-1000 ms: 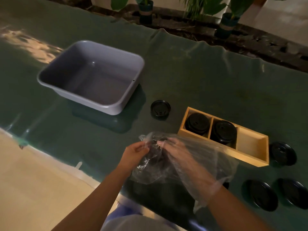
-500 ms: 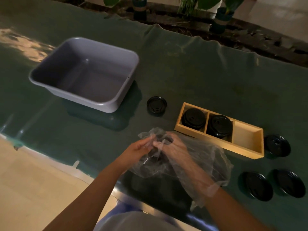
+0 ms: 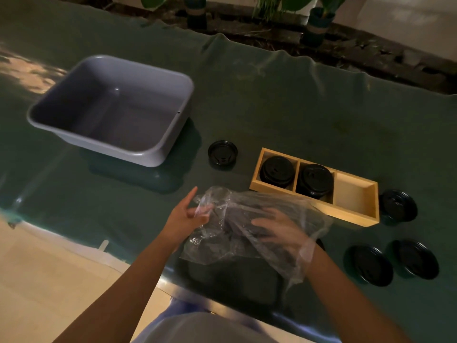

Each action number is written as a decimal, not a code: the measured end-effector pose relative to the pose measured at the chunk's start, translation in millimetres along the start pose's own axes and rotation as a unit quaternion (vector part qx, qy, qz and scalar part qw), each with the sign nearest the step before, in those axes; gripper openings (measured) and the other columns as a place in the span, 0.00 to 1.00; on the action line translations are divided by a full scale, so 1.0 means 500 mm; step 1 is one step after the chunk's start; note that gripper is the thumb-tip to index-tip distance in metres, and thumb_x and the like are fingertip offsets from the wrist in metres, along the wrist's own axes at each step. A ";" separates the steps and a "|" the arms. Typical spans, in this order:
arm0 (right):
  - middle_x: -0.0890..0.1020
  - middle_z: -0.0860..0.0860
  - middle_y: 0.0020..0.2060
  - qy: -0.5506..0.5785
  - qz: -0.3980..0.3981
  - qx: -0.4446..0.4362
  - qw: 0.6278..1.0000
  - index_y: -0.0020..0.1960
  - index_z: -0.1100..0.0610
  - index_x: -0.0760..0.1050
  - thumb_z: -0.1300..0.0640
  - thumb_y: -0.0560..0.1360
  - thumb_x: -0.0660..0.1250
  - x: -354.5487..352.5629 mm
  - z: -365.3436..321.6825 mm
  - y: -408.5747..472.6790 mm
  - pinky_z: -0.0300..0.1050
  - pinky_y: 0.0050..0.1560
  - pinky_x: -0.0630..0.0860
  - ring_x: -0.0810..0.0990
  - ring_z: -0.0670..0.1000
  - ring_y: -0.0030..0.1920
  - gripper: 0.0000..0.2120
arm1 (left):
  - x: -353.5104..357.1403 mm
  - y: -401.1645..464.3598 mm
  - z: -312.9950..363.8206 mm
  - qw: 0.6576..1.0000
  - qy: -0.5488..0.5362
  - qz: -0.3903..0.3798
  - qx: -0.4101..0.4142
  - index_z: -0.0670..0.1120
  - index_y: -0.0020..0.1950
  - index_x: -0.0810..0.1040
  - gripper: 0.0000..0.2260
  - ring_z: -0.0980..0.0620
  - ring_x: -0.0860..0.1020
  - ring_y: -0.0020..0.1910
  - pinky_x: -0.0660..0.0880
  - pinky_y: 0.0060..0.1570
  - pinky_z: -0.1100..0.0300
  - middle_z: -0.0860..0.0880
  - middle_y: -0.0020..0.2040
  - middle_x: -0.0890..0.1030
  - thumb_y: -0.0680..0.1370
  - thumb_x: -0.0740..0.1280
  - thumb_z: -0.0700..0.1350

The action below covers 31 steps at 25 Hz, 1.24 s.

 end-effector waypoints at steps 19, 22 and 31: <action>0.82 0.49 0.47 -0.073 0.175 -0.121 0.974 0.55 0.52 0.74 0.73 0.67 0.69 -0.188 0.070 -0.181 0.31 0.41 0.76 0.81 0.46 0.48 0.23 | 0.222 0.022 -0.008 0.726 0.640 -0.140 0.211 0.65 0.66 0.25 0.47 0.46 0.29 0.71 0.32 0.66 0.35 0.49 0.74 0.30 0.63 0.58 0.74; 0.86 0.49 0.39 0.094 0.200 -0.101 0.970 0.51 0.55 0.77 0.75 0.71 0.61 -0.273 0.119 -0.253 0.33 0.33 0.78 0.83 0.46 0.38 0.18 | 0.226 0.029 -0.053 0.675 0.700 -0.167 0.162 0.57 0.74 0.37 0.46 0.45 0.30 0.71 0.33 0.66 0.32 0.47 0.76 0.34 0.66 0.59 0.71; 0.83 0.55 0.49 0.271 0.179 -0.149 0.934 0.59 0.60 0.73 0.66 0.75 0.60 -0.345 0.055 -0.252 0.42 0.43 0.81 0.83 0.52 0.47 0.14 | 0.187 -0.038 0.226 0.800 0.521 -0.155 0.255 0.55 0.72 0.59 0.33 0.49 0.57 0.75 0.57 0.71 0.56 0.50 0.76 0.52 0.72 0.66 0.35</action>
Point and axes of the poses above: each hand's wrist, its own y-axis towards the middle knuckle, its own x-axis out of the palm, z = x × y, the point moved 6 cm from there along y, towards the middle knuckle
